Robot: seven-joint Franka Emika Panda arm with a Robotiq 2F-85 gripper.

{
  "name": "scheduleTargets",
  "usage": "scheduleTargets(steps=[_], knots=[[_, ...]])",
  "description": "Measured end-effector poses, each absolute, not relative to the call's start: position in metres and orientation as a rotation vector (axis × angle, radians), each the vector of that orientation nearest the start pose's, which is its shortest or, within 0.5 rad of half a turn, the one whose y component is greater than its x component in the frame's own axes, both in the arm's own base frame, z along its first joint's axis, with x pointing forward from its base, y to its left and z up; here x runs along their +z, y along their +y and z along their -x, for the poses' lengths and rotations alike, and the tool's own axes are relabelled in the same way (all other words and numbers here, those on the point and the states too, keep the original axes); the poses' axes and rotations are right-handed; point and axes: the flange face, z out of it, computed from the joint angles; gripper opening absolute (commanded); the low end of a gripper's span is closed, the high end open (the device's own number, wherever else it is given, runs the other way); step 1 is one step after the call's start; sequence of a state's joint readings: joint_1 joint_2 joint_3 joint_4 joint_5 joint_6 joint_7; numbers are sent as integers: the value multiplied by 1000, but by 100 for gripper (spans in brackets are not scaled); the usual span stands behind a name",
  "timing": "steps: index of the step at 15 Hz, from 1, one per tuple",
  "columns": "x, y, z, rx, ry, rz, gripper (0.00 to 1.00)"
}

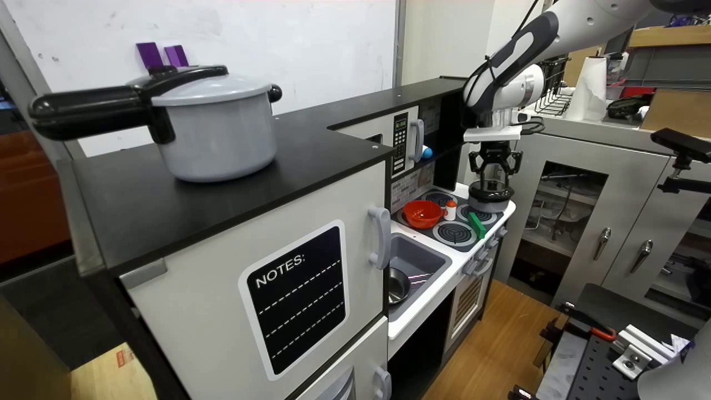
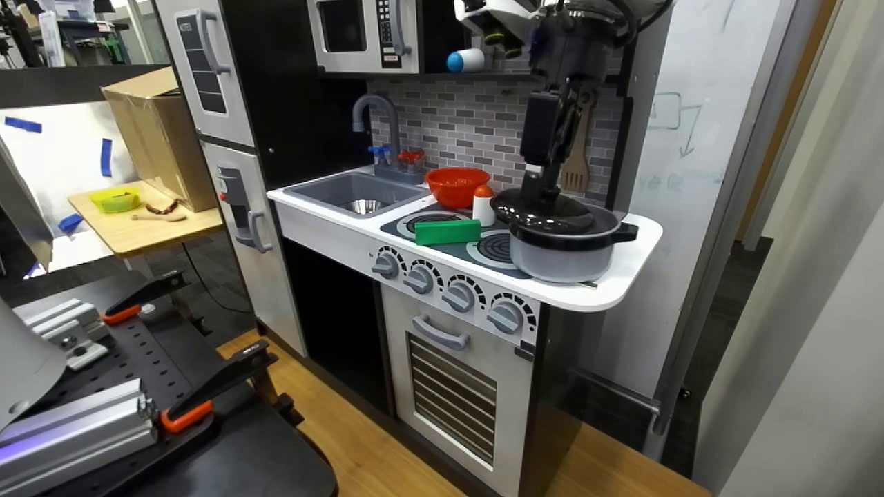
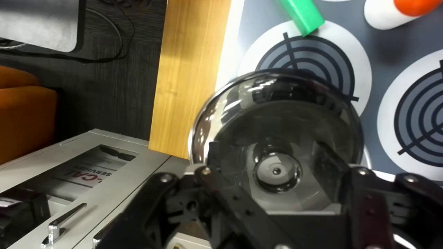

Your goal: Remove the black lid from the grey pot on the stove and place it inside the sink

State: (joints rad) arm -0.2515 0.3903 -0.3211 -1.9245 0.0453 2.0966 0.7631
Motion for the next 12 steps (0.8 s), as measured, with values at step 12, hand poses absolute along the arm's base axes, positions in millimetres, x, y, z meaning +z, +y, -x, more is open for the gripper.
scheduleTargets(steps=[12], knots=[[286,-326,-510,286,2038,2511,8]])
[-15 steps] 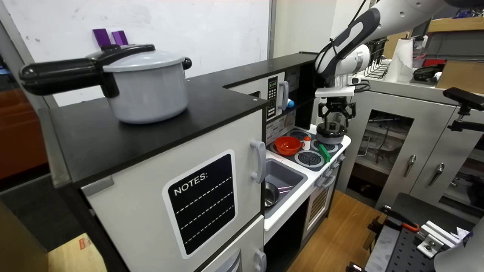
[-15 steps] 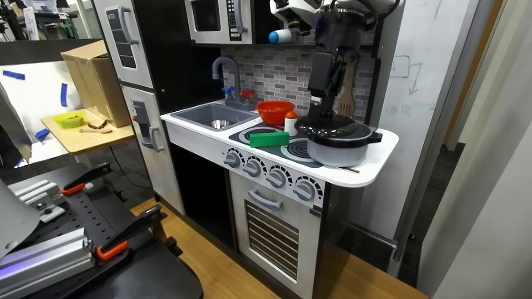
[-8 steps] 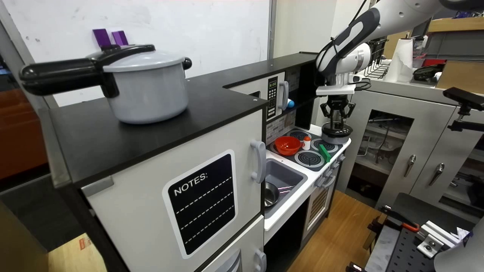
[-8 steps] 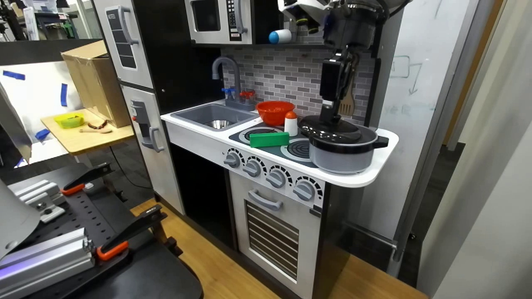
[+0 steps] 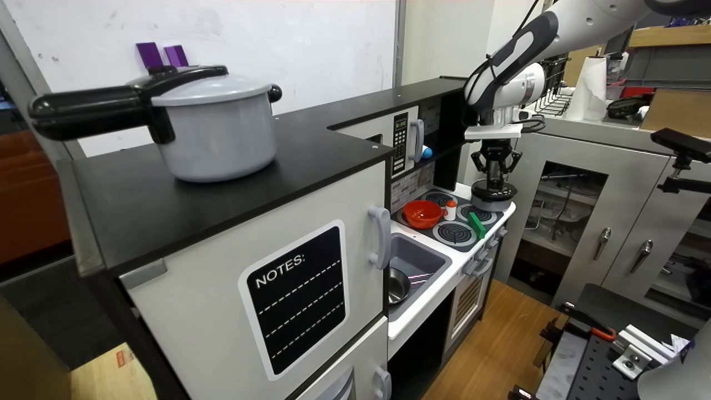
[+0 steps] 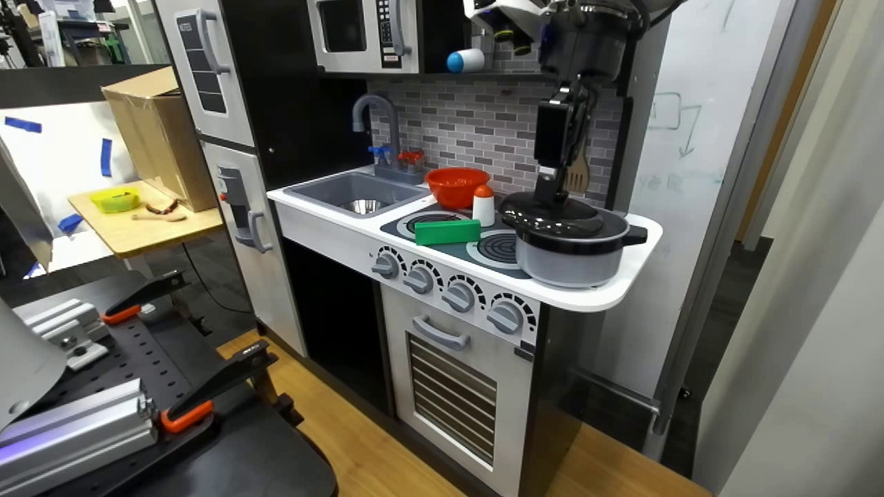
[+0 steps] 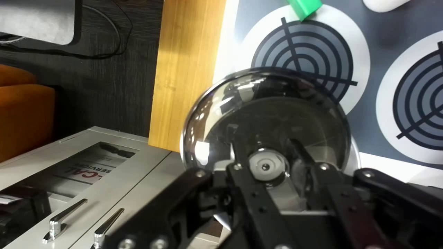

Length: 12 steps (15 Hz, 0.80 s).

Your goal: Remove the black lid from the grey pot on the stove and place it inside the sink

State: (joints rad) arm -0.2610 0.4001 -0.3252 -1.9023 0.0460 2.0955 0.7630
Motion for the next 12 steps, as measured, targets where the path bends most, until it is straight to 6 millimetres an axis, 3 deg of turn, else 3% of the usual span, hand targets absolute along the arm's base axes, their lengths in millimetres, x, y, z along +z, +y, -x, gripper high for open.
scheduleTargets(steps=[6,12], knots=[[291,-313,-512,284,1971,2551,8],[304,-246,-511,306,1778,2653,8]])
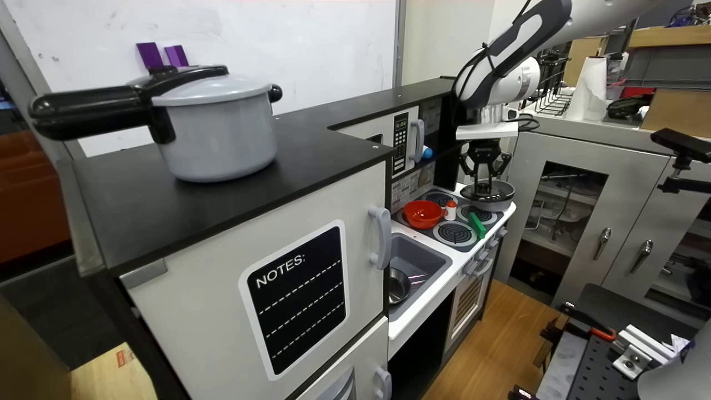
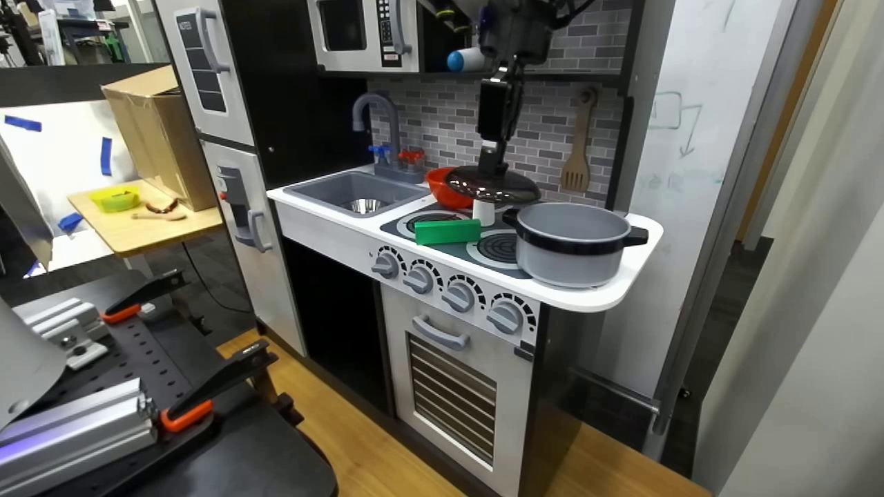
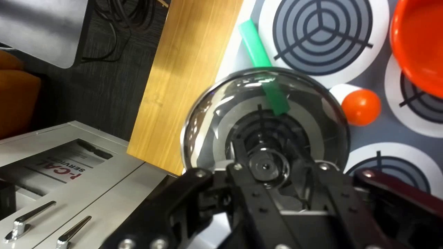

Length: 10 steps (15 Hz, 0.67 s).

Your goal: Remove the black lid from the grey pot on the stove and place it inside the sink

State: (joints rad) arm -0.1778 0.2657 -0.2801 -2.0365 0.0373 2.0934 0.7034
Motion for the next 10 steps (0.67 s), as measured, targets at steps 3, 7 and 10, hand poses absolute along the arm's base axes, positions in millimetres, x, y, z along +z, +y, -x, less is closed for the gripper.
scheduleTargets(steps=[3,7,10], knots=[[314,-219,-508,301,1690,2709,8],[323,-198,-500,295,1599,2764,8],[319,-171,-496,318,1508,2839,8]])
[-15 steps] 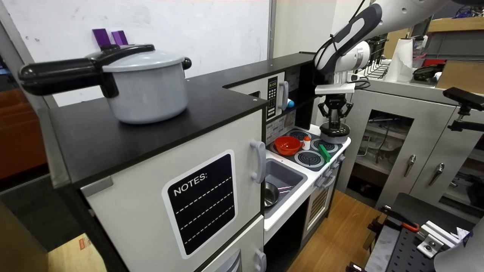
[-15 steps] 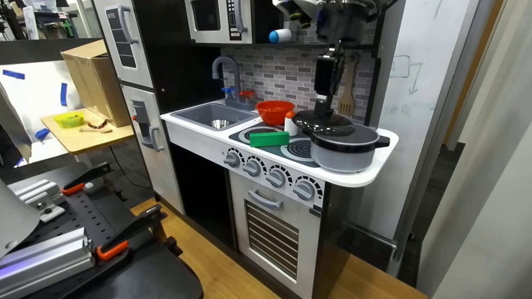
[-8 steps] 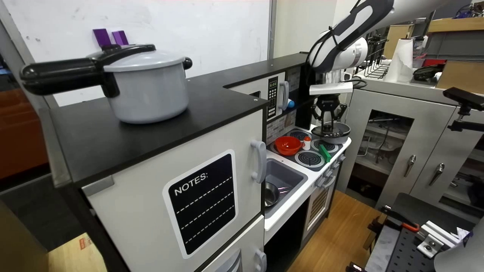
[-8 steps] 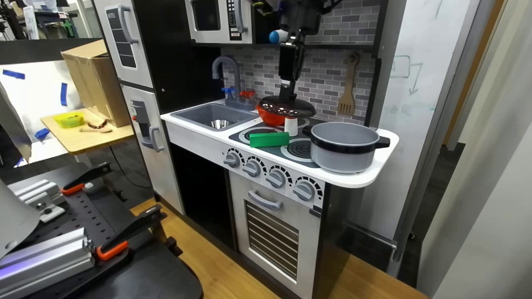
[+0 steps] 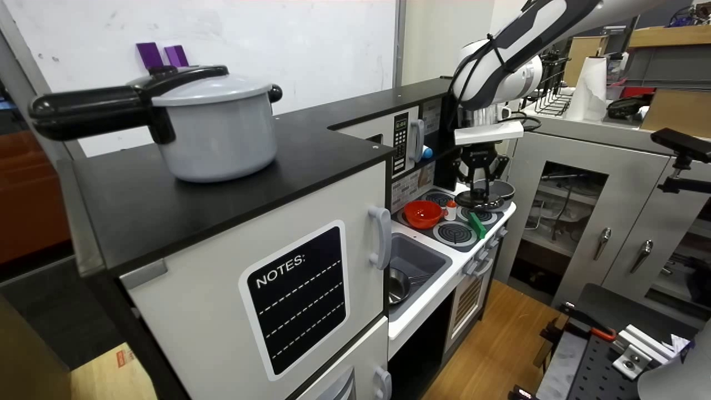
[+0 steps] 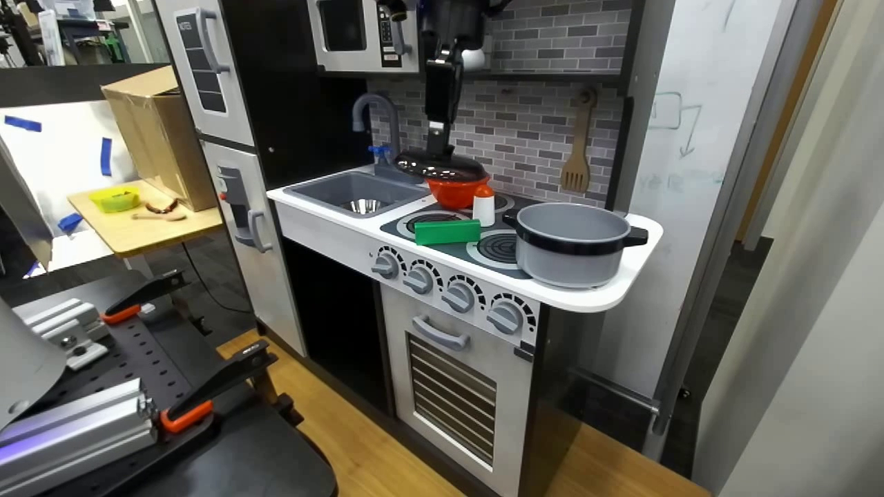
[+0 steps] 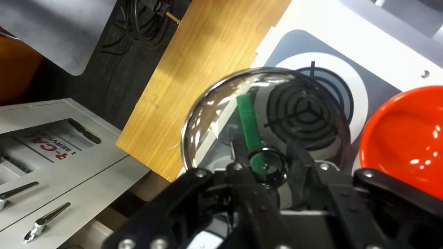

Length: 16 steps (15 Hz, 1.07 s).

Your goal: Remove the black lid from the grey pot on the stove and place it inside the sink

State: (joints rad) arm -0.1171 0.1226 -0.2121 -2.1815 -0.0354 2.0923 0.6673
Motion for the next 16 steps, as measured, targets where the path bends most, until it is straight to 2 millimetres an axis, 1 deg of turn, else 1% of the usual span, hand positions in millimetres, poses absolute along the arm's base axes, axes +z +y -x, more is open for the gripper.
scheduleTargets(steps=[5,7,8,9,11,13,16], knots=[[302,-99,-494,384,1297,2963,8],[297,-76,-492,404,1230,3001,8],[294,-69,-492,411,1207,3013,8],[293,-65,-491,416,1194,3020,8],[292,-64,-490,422,1192,3021,8],[290,-69,-489,423,1205,3014,8],[283,-79,-489,422,1234,3002,8]])
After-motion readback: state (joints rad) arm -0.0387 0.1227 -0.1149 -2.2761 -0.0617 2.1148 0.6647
